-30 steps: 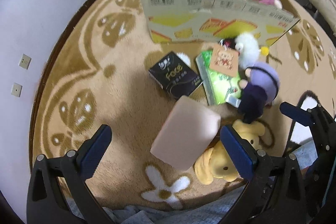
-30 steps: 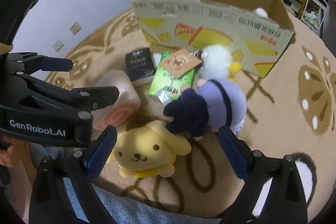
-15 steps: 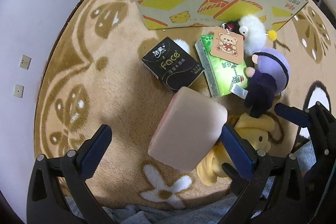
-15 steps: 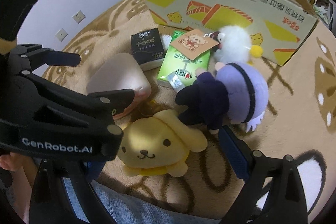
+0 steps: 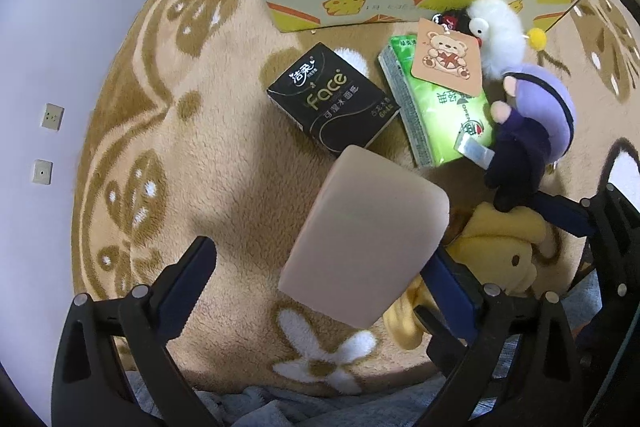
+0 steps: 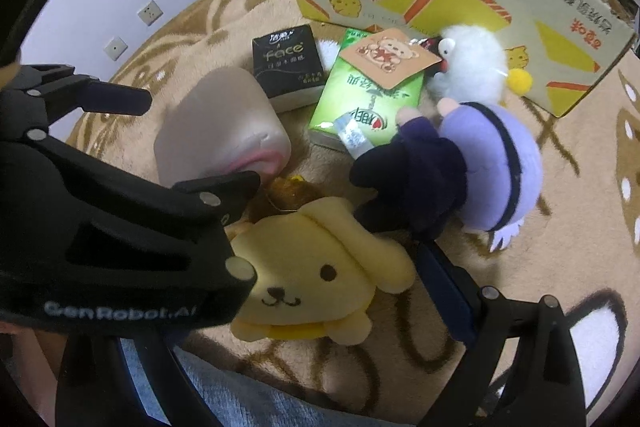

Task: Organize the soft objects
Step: 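Grasp the pink roll-cake plush with the left tool while the right tool grasps the yellow dog plush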

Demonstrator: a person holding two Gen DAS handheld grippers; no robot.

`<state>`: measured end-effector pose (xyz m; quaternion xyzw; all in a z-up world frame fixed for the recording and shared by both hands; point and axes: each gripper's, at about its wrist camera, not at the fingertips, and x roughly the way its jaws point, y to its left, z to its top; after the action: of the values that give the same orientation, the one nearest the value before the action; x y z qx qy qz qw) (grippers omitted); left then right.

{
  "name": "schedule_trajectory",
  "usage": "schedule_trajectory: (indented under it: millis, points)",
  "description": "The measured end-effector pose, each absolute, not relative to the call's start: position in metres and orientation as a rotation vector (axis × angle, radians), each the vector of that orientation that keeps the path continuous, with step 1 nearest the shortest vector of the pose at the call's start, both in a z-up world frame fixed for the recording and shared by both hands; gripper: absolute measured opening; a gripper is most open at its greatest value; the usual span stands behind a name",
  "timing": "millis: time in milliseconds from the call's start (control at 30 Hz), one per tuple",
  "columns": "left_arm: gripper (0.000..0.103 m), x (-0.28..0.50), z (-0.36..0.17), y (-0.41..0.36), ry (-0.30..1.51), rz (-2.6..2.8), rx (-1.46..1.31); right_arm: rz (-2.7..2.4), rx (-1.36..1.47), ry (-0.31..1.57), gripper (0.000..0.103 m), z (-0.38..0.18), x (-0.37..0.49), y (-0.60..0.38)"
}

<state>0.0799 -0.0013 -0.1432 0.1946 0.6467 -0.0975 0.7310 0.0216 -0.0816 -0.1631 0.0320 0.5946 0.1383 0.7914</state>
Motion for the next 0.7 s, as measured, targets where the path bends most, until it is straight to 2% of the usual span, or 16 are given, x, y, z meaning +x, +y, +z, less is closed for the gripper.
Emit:
schedule_trajectory:
  millis: [567,600,667,700]
  points:
    - [0.098,0.08,-0.158,-0.006,1.448,-0.189,0.459,0.313,0.082,1.302,0.101,-0.172,0.025,-0.079]
    - [0.091,0.08,-0.157,-0.005,1.451,-0.195,0.454,0.312,0.08,1.301,0.1,-0.171,0.025,-0.079]
    - [0.078,0.08,-0.157,-0.004,1.467,-0.23,0.42,0.318,0.078,1.293,0.092,-0.169,0.022,-0.08]
    - [0.066,0.08,-0.157,-0.004,1.474,-0.251,0.399,0.331,0.081,1.288,0.084,-0.166,0.02,-0.08]
